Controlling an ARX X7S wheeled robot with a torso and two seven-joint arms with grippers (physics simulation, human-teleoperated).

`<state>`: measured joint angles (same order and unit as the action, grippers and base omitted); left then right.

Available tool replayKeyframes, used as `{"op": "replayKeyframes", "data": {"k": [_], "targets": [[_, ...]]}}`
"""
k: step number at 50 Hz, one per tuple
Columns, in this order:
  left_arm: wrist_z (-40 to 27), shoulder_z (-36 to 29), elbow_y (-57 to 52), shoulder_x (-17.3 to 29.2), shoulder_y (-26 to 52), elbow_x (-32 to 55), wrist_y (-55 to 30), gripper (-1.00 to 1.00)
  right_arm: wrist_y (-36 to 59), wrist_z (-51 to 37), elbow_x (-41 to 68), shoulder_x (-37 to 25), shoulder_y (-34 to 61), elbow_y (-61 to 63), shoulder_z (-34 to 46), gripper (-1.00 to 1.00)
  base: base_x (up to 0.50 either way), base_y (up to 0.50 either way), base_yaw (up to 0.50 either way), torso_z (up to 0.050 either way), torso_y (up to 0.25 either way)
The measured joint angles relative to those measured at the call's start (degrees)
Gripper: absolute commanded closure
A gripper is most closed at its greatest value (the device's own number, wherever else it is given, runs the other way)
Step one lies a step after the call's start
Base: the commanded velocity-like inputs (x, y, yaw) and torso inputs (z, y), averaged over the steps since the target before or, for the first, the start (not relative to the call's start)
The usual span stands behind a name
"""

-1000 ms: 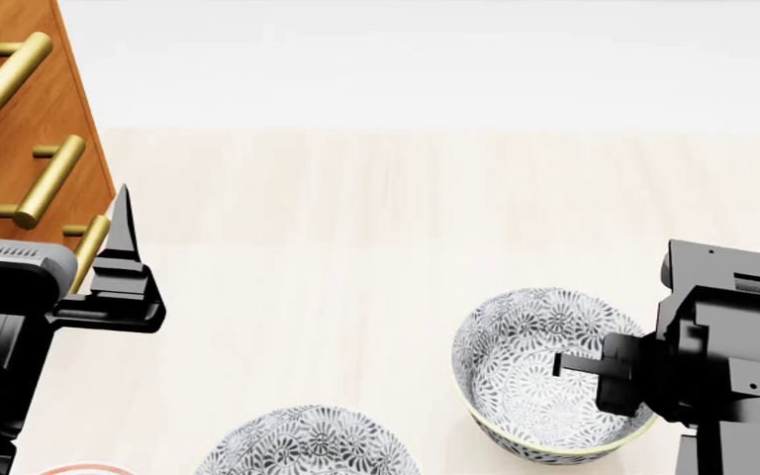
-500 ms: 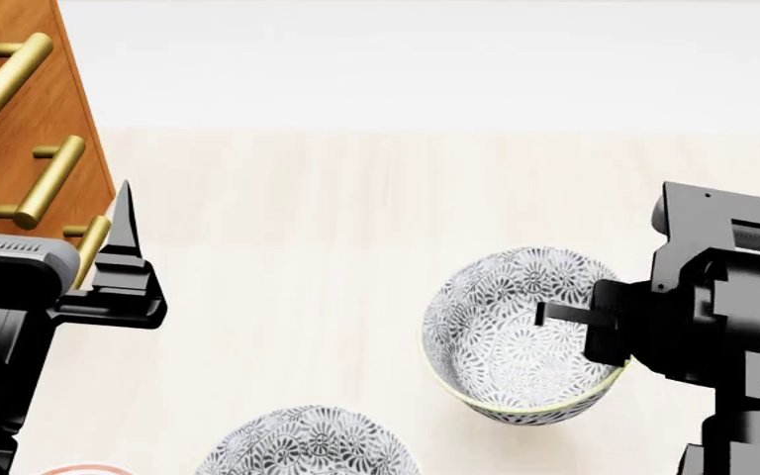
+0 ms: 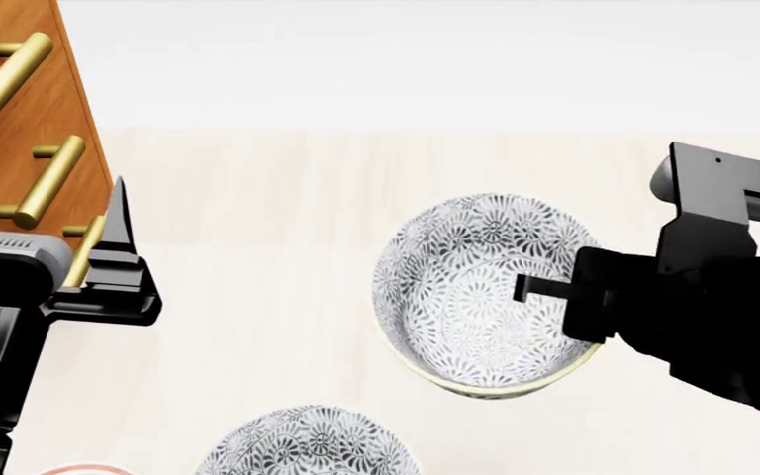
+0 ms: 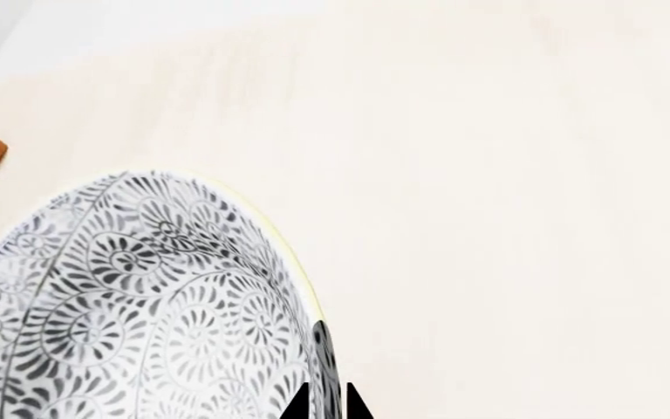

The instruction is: Stack the bowl at the front on the bowl in the middle.

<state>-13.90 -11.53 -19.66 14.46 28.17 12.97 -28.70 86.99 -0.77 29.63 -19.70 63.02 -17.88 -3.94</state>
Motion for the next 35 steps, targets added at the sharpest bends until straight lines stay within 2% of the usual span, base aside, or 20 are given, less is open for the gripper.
{"op": "replayKeyframes", "data": {"k": [8,15,35], "targets": [[-0.2,0.0,-0.1,0.2,0.0,0.3,-0.1,-1.00,1.6,-14.4,21.9,-3.6,-2.5,5.9,1.4,1.00,0.00,0.00,0.00,0.000,0.000],[-0.3,0.0,0.0,0.3,0.2,0.4,0.0,-1.00,1.9,-24.0,36.6,-5.7,-4.0,9.5,3.3,1.00,0.00,0.00,0.00,0.000,0.000],[-0.7,-0.8,0.6,0.3,1.1,0.5,0.2,-1.00,1.0,-39.7,61.0,-8.9,-7.5,17.9,9.9,1.00,0.00,0.00,0.00,0.000,0.000]]}}
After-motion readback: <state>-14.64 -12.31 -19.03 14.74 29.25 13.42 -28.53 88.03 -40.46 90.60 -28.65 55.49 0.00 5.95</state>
